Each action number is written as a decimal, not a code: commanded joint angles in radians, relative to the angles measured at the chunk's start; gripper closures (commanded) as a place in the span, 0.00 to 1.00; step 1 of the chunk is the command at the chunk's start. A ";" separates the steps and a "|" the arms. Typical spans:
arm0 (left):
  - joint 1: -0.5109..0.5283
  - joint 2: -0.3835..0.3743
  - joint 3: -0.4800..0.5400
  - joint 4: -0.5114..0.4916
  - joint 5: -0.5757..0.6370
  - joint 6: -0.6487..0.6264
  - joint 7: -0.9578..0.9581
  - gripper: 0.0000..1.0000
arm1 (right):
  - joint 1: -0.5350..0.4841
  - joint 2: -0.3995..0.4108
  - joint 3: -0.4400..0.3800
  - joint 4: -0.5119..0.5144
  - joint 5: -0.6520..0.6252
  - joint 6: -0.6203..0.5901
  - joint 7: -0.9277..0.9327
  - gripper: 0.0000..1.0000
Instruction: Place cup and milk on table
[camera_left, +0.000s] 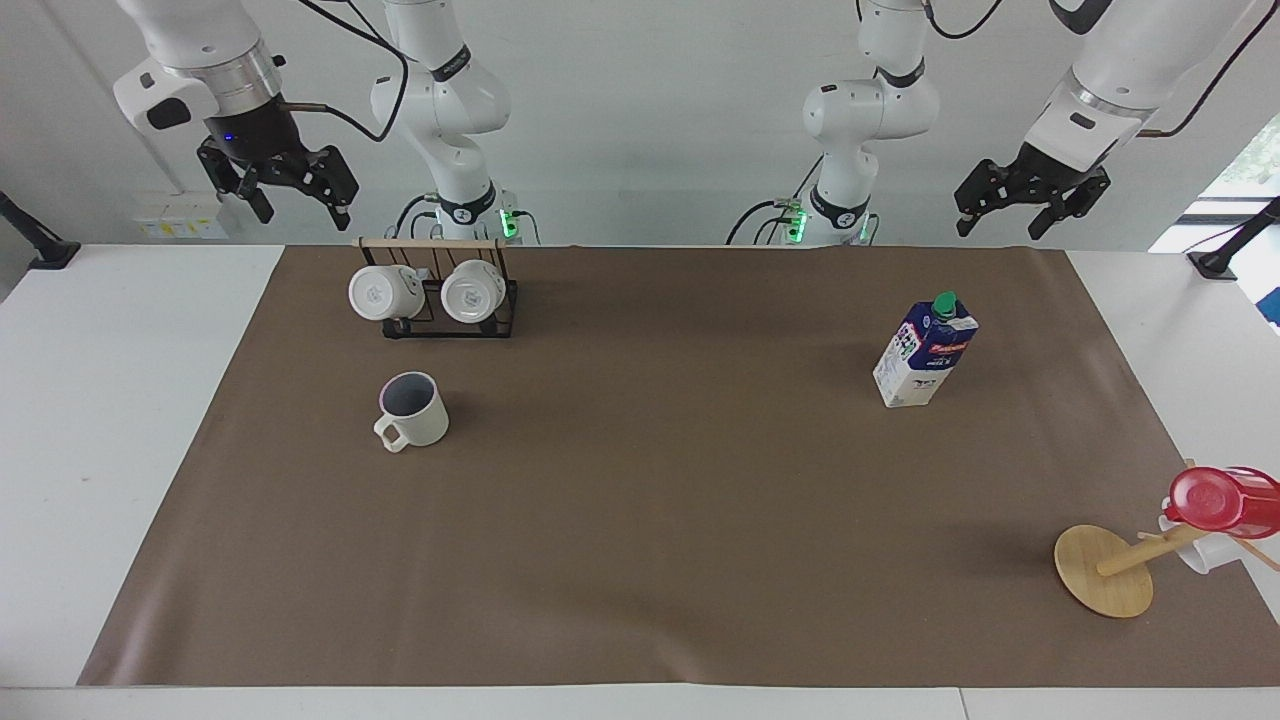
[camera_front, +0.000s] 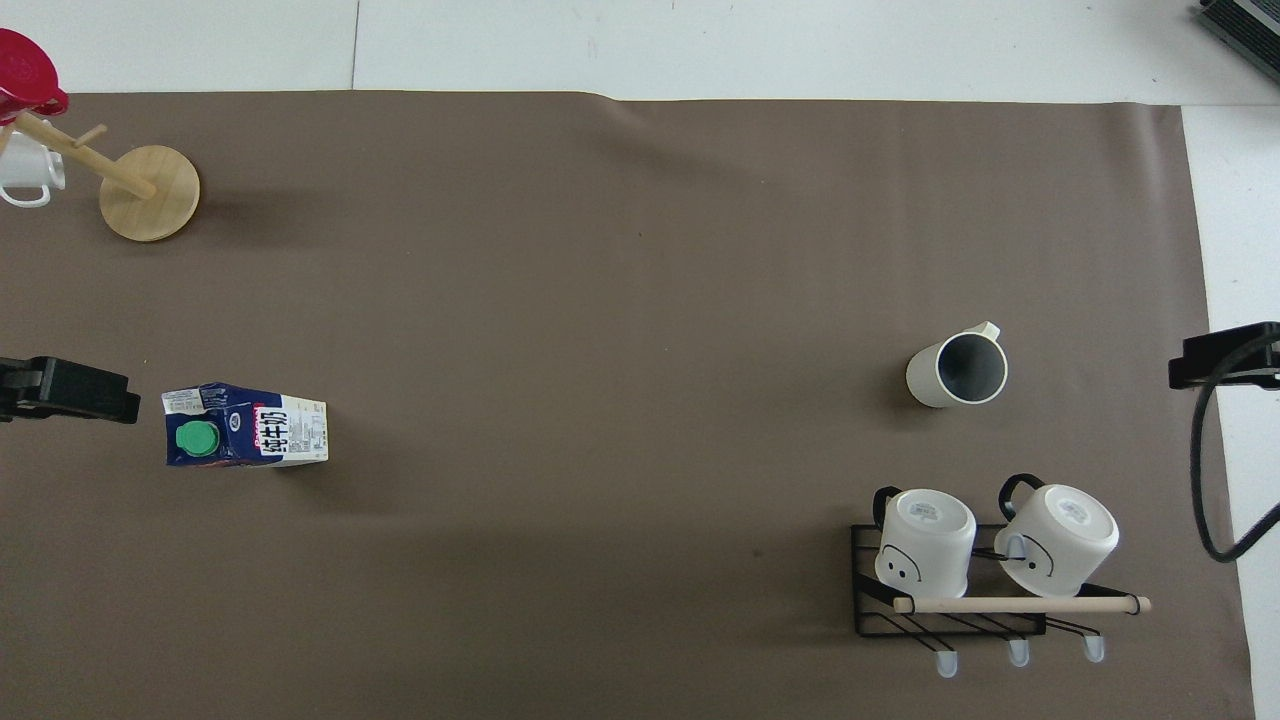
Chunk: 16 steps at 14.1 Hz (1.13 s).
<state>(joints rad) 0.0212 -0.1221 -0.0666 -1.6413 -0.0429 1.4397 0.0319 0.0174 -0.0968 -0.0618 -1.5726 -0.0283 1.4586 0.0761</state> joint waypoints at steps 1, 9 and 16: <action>0.016 -0.013 -0.009 -0.006 -0.003 0.010 -0.007 0.00 | -0.008 -0.029 0.002 -0.037 -0.004 0.029 -0.004 0.00; 0.016 -0.013 -0.009 -0.006 -0.003 0.008 -0.007 0.00 | 0.004 -0.026 0.007 -0.047 -0.018 0.039 -0.003 0.00; 0.016 -0.013 -0.009 -0.006 -0.003 0.010 -0.007 0.00 | 0.067 0.011 0.017 -0.199 -0.009 0.259 -0.001 0.00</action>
<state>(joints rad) 0.0212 -0.1221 -0.0666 -1.6413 -0.0429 1.4397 0.0319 0.0656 -0.0888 -0.0494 -1.6993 -0.0296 1.6302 0.0761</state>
